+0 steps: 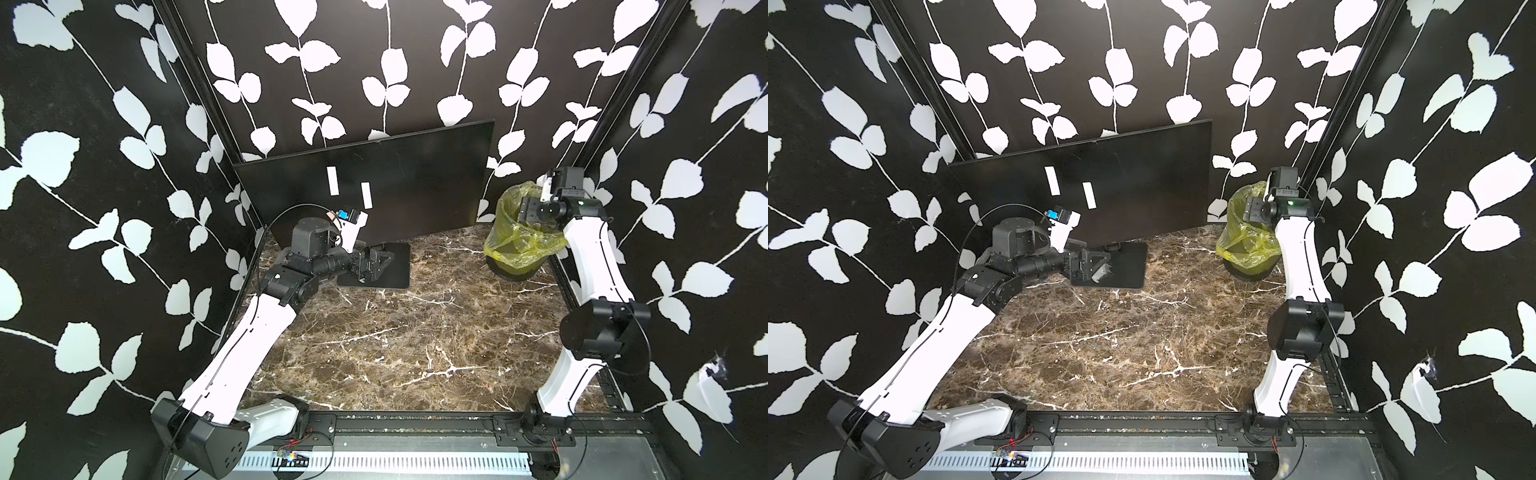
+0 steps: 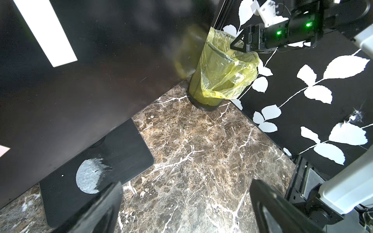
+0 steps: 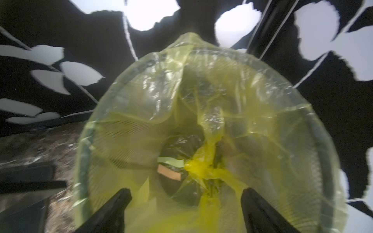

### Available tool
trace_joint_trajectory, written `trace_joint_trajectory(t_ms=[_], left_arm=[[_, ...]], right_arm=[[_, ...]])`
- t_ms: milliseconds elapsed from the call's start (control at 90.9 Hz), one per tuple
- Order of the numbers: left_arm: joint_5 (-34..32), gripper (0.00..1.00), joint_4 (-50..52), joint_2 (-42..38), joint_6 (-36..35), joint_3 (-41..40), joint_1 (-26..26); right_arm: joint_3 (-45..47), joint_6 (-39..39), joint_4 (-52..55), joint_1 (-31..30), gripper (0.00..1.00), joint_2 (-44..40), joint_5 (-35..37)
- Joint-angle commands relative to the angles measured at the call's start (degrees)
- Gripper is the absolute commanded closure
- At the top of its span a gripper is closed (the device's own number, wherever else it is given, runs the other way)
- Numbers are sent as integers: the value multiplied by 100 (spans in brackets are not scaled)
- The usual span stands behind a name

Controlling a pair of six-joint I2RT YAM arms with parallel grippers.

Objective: Remove the sticky note from the monitor
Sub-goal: Place the sticky note in the trash bin.

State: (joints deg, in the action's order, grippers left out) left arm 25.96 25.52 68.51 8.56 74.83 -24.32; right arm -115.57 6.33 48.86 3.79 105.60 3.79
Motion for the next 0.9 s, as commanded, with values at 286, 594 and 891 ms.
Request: trace_joint_trajectory(t_ms=[286, 594, 891], left_arm=[[93, 1, 53, -33, -12, 19, 24], [78, 1, 67, -8, -3, 17, 22], [81, 1, 107, 82, -27, 110, 28]], right_arm=[[643, -224, -655, -86, 12, -522, -654], [203, -381, -524, -118, 12, -162, -148], [523, -209, -724, -355, 12, -287, -702]])
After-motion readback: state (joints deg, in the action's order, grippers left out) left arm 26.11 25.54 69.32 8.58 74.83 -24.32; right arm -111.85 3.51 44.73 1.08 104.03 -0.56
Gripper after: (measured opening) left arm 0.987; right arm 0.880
